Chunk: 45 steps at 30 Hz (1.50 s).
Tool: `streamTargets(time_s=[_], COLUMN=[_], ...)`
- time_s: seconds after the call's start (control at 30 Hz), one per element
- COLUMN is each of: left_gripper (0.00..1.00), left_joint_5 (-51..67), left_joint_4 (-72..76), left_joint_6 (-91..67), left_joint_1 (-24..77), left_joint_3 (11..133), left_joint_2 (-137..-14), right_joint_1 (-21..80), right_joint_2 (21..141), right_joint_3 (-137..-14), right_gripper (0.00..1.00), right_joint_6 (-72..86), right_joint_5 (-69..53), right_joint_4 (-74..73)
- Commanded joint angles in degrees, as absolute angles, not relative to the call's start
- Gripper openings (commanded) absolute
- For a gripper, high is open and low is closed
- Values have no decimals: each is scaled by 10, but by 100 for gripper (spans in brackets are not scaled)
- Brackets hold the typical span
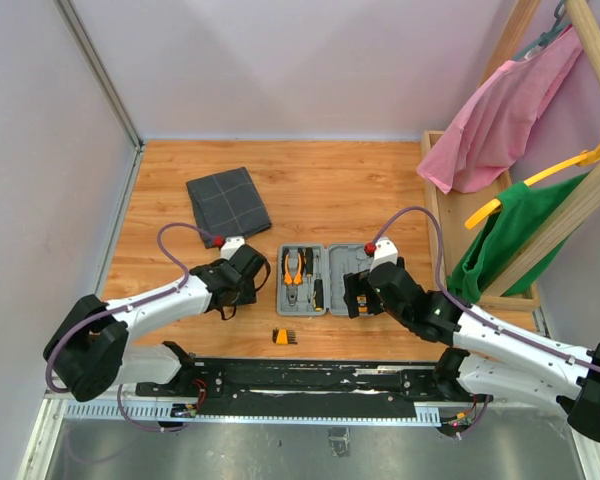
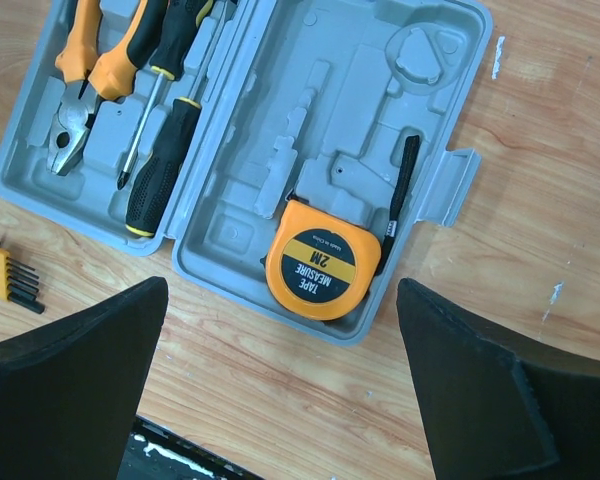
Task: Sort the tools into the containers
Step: Pick up the engineering item from the center of the board.
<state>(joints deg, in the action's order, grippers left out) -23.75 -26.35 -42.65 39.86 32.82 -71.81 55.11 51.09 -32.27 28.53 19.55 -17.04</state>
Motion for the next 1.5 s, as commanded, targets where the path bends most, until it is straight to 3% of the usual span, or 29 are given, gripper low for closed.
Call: streamTargets(time_s=[0.0,0.33,0.67,0.9,1.13,1.33,1.47], left_gripper=[35,35,35,35,36,38,38], left_joint_5=[-251,-163,-87,-21,30,61,73], left_joint_4=[-271,-191,-109,-21,24,56,94], left_joint_6=[-376,-288,-275,-332,-359,-389,-415], left_joint_1=[418,495,560,565,564,564,564], left_joint_3=[385,492,572,543,487,461,446], left_joint_2=[-685,-677,-788,-751,-647,-577,-541], right_joint_1=[541,541,541,541,541,541,541], right_joint_2=[497,398,237,142,106,151,211], right_joint_3=[-339,-357,-309,-224,-164,-106,-158], right_gripper=[98,99,99,99,98,100,99], right_joint_6=[294,343,366,256,146,0,-79], right_joint_5=[225,307,316,104,31,-72,-149], right_joint_4=[-189,-258,-265,-78,116,408,424])
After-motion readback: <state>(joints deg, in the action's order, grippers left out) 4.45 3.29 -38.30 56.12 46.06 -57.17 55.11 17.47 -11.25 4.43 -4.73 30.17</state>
